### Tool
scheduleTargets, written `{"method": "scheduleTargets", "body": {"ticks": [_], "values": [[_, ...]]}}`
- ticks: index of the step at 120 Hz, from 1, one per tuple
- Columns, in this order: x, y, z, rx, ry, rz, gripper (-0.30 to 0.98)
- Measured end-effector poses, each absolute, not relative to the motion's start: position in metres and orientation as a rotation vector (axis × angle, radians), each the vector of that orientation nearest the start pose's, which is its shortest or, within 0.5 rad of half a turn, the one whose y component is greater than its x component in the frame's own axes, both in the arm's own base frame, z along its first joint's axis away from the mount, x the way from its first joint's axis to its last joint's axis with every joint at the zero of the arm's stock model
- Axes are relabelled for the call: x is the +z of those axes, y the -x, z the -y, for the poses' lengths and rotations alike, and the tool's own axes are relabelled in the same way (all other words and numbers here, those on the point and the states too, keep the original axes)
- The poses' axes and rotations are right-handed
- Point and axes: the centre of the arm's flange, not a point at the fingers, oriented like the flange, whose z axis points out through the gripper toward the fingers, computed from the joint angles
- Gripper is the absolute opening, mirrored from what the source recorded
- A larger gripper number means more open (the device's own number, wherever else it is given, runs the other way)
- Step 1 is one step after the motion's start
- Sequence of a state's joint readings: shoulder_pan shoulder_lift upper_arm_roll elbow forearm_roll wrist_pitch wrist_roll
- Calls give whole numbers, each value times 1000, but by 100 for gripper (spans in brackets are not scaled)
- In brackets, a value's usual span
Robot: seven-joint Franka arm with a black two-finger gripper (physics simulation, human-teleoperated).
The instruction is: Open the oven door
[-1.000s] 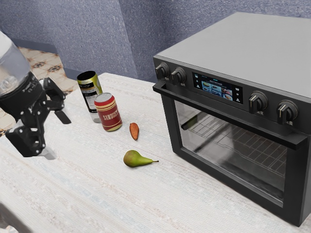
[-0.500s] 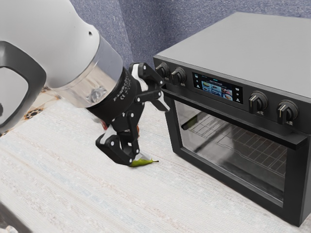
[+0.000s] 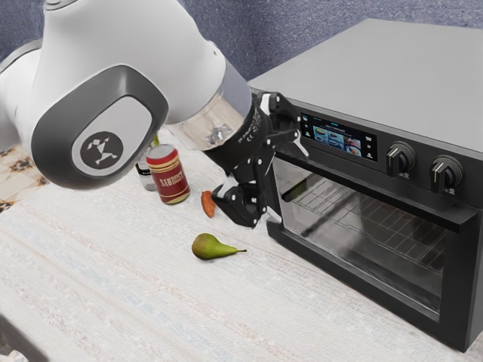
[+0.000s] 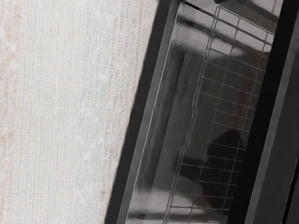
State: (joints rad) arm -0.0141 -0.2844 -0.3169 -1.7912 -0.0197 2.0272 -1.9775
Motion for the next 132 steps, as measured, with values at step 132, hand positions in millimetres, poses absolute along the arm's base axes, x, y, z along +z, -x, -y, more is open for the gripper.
{"method": "scheduleTargets", "body": {"ticks": [132], "values": [[635, -554, 143, 290, -2011, -1857, 69]]}}
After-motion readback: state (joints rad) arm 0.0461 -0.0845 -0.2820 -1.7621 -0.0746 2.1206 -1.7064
